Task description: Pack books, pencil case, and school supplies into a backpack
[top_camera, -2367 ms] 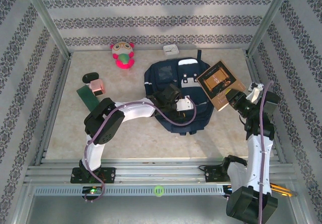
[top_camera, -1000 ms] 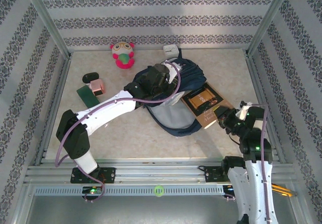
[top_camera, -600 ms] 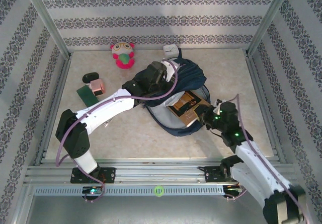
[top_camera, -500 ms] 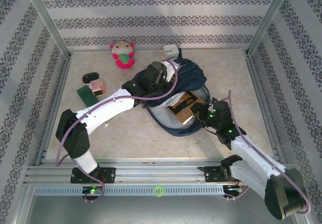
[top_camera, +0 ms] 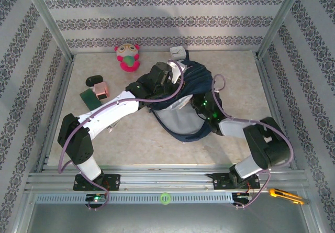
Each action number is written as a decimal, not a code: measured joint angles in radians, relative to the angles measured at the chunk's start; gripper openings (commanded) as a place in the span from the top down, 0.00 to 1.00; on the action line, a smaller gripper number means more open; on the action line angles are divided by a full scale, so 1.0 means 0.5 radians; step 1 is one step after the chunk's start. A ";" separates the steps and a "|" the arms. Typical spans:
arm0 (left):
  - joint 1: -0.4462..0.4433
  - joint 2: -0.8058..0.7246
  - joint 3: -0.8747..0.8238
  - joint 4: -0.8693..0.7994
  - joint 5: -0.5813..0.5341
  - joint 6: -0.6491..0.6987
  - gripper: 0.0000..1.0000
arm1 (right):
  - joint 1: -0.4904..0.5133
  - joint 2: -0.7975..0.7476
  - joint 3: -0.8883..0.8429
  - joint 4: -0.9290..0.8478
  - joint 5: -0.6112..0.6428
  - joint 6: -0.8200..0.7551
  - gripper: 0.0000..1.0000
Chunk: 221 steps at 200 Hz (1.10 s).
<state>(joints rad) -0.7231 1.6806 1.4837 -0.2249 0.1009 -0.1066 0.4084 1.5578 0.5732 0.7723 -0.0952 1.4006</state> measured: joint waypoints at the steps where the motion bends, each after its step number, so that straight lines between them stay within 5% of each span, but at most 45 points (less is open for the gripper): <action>1: -0.001 0.000 0.000 0.000 0.001 0.000 1.00 | 0.000 0.015 0.008 0.007 0.004 0.000 1.00; 52: 0.016 -0.012 0.000 0.000 0.031 0.000 1.00 | -0.002 0.452 0.196 0.176 0.049 0.092 0.92; 116: 0.050 -0.031 0.000 0.000 0.045 0.000 1.00 | -0.001 0.536 0.204 0.139 0.078 0.188 0.54; 141: 0.063 -0.036 -0.001 0.000 0.054 -0.002 1.00 | -0.002 0.397 0.130 0.019 0.095 0.192 0.36; 221: 0.069 -0.058 -0.043 0.003 0.051 0.002 1.00 | -0.002 -0.418 -0.190 -0.581 0.052 0.149 0.35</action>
<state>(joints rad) -0.6888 1.6516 1.4624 -0.2234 0.1265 -0.1059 0.4076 1.3487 0.4782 0.4816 -0.0692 1.4750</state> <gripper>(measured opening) 0.049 0.646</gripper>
